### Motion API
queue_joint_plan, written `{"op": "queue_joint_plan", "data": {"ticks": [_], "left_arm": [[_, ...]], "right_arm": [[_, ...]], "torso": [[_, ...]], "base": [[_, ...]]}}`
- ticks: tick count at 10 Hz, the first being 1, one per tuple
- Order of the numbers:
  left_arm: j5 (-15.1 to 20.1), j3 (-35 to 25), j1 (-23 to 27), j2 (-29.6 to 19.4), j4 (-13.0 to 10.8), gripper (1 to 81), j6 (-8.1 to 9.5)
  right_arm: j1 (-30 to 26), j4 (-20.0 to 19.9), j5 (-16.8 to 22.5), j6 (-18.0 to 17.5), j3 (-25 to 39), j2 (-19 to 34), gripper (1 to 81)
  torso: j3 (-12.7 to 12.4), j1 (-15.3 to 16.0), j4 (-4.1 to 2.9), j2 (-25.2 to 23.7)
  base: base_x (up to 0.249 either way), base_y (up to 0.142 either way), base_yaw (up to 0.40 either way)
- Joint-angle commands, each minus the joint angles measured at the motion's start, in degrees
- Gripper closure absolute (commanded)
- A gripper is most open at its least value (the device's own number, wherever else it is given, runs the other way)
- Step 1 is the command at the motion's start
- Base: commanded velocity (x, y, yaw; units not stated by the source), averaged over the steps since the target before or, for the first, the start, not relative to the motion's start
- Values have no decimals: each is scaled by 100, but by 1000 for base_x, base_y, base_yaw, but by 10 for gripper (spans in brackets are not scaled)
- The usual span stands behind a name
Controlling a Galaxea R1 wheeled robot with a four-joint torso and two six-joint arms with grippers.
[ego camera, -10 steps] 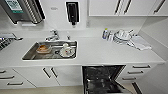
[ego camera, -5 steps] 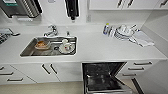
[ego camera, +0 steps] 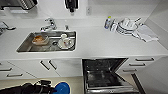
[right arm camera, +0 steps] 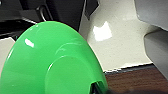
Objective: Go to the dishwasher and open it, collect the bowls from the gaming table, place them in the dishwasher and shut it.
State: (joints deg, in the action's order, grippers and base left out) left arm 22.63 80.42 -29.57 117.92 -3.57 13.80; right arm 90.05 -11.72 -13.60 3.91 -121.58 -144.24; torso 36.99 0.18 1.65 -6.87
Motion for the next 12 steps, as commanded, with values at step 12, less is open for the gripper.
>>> {"op": "queue_joint_plan", "data": {"ticks": [12], "left_arm": [[1666,1090,2584,3385,269,811,1124]], "right_arm": [[88,90,455,22,240,112,811]], "torso": [[9,6,0,9]], "base": [[0,0,0]]}}
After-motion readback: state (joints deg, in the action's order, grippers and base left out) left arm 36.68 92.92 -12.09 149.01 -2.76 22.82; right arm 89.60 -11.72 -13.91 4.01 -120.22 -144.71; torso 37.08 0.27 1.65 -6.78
